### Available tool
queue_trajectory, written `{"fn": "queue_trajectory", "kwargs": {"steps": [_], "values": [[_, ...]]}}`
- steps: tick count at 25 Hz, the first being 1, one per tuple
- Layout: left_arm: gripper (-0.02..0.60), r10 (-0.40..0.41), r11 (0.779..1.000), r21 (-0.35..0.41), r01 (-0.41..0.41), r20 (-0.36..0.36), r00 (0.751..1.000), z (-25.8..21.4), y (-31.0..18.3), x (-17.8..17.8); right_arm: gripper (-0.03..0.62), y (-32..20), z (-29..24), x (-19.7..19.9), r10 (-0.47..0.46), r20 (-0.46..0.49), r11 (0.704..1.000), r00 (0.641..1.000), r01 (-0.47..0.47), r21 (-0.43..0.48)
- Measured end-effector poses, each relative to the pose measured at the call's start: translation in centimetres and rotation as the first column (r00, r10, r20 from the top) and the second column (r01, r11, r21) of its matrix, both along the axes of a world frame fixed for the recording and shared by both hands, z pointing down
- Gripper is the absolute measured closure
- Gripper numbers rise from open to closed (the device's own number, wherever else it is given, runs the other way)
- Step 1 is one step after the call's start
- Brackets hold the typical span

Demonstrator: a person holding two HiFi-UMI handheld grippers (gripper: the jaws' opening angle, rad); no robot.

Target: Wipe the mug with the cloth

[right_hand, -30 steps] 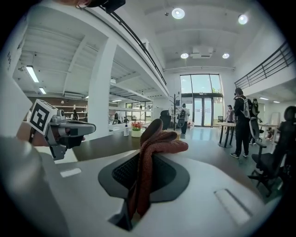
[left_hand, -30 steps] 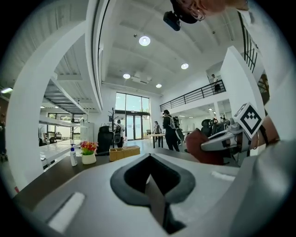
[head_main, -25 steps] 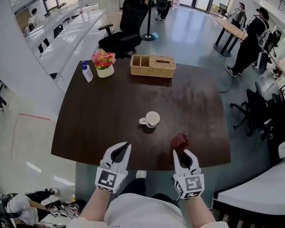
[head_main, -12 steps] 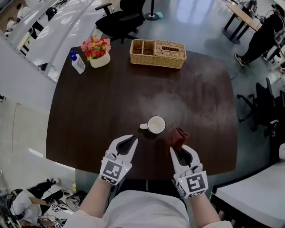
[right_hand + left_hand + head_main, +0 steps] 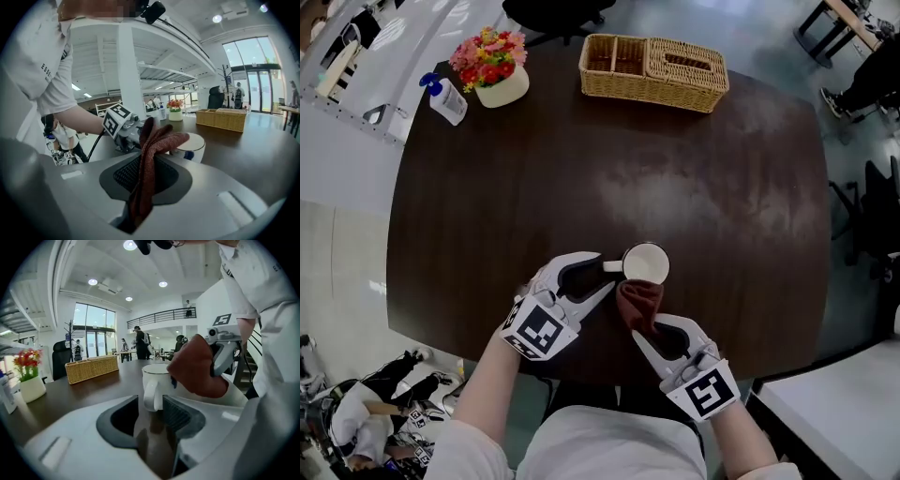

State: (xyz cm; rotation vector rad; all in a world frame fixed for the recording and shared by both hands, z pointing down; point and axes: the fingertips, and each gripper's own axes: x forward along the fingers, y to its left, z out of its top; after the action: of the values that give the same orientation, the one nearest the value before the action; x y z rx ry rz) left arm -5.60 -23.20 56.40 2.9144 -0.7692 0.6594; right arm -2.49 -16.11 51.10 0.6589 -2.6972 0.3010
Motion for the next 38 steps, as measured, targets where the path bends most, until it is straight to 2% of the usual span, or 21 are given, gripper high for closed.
{"fn": "queue_trajectory", "kwargs": {"steps": [4, 8, 10, 14, 18, 24, 30, 34, 36, 38], "values": [[0.440, 0.085, 0.996, 0.026, -0.085, -0.015, 0.996, 0.3, -0.6, 0.8, 0.516, 0.7, 3.1, -1.2, -0.109, -0.053, 0.992, 0.993, 0.106, -0.067], [0.451, 0.161, 0.986, 0.047, -0.161, 0.014, 0.987, 0.8, -0.4, 1.3, 0.516, 0.2, 5.4, -1.8, -0.134, -0.099, 0.984, 0.986, 0.120, -0.134], [0.499, 0.181, 0.982, 0.048, -0.182, 0.027, 0.983, 1.0, -0.4, 1.4, 0.516, -0.7, 5.9, -1.7, -0.124, -0.123, 0.985, 0.985, 0.107, -0.139], [0.502, 0.203, 0.978, 0.038, -0.203, 0.018, 0.979, 0.8, -0.4, 1.4, 0.516, -2.4, 6.3, -0.8, -0.062, -0.134, 0.985, 0.989, 0.039, -0.169], [0.503, 0.221, 0.974, 0.034, -0.222, 0.021, 0.975, 0.9, -0.4, 1.5, 0.514, -3.4, 6.9, 1.1, 0.017, -0.127, 0.973, 0.992, -0.046, -0.226], [0.503, 0.246, 0.969, 0.030, -0.247, 0.031, 0.969, 1.0, -0.4, 1.6, 0.514, -4.6, 7.7, 5.2, 0.131, -0.154, 0.954, 0.979, -0.167, -0.250], [0.503, 0.240, 0.970, 0.023, -0.241, 0.028, 0.970, 0.9, -0.4, 1.6, 0.516, -7.2, 7.8, 9.4, 0.270, -0.193, 0.918, 0.943, -0.313, -0.243], [0.503, 0.226, 0.974, 0.018, -0.227, 0.047, 0.973, 1.2, -0.4, 1.4, 0.514, -9.6, 7.3, 11.4, 0.359, -0.233, 0.893, 0.904, -0.405, -0.197], [0.503, 0.213, 0.977, 0.011, -0.214, 0.056, 0.975, 1.3, -0.5, 1.4, 0.514, -10.9, 7.2, 12.0, 0.409, -0.243, 0.871, 0.880, -0.456, -0.185], [0.503, 0.197, 0.980, 0.000, -0.198, 0.059, 0.979, 1.2, -0.6, 1.5, 0.514, -11.6, 7.1, 11.4, 0.413, -0.236, 0.867, 0.880, -0.459, -0.193]]}}
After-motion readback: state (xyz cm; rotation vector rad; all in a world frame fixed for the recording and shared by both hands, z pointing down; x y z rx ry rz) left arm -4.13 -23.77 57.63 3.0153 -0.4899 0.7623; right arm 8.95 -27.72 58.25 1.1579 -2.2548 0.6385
